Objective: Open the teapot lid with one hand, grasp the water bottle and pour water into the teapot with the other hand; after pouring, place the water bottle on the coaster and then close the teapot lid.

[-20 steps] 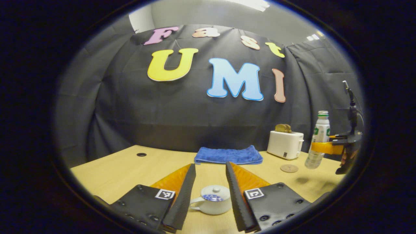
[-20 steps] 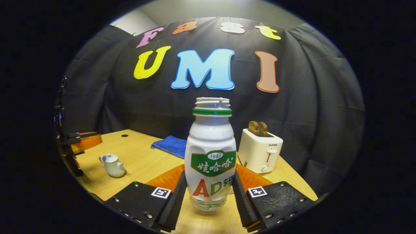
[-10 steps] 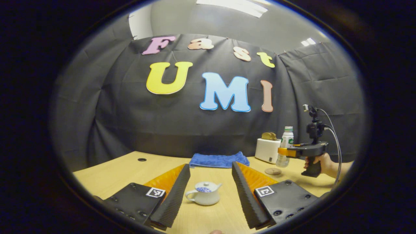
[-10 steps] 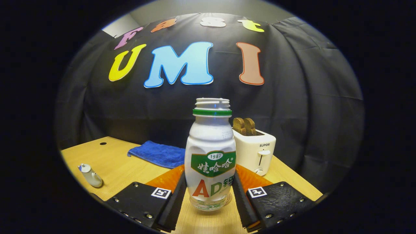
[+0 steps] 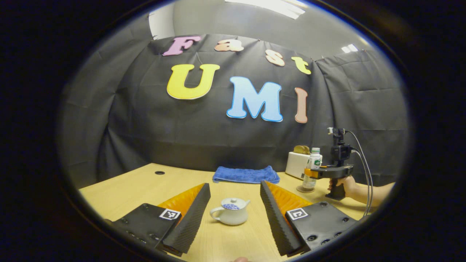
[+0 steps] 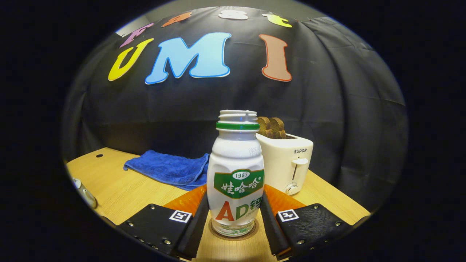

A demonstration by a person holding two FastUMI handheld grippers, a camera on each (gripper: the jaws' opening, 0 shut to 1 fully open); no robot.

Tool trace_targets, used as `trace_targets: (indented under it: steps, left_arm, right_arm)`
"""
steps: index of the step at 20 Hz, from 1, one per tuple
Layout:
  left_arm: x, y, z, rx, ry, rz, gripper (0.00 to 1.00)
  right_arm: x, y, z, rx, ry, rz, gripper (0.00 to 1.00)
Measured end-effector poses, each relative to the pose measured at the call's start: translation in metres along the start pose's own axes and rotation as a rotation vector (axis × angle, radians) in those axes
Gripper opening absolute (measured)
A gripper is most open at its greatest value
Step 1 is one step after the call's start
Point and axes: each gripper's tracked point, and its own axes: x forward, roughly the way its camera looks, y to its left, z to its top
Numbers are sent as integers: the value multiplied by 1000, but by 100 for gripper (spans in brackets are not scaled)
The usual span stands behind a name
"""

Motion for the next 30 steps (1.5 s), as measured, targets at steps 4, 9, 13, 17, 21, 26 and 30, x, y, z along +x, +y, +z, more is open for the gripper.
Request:
trace_targets:
  steps: [4, 9, 13, 17, 21, 26, 30]
  left_arm:
    - [1, 0, -2, 11, 4, 0, 92]
    - [3, -3, -8, 16, 18, -2, 92]
    - [4, -4, -7, 18, 17, -2, 92]
    - [4, -5, -8, 16, 15, 11, 92]
    - [3, -10, -13, 5, 6, 32, 92]
    - [3, -44, -34, 0, 47, 10, 99]
    - [-10, -78, -43, -5, 33, 13, 99]
  right_arm:
    - [2, 2, -3, 8, 8, -3, 71]
    - [2, 4, -4, 2, 10, 2, 71]
    - [1, 6, -5, -30, 17, 13, 75]
    - [-21, 6, 16, -11, -25, 18, 97]
    - [-91, -2, 54, 61, -140, -11, 97]
    - [-205, 27, 61, 14, -207, 7, 98]
    - [-254, 81, 19, 28, -134, 115, 98]
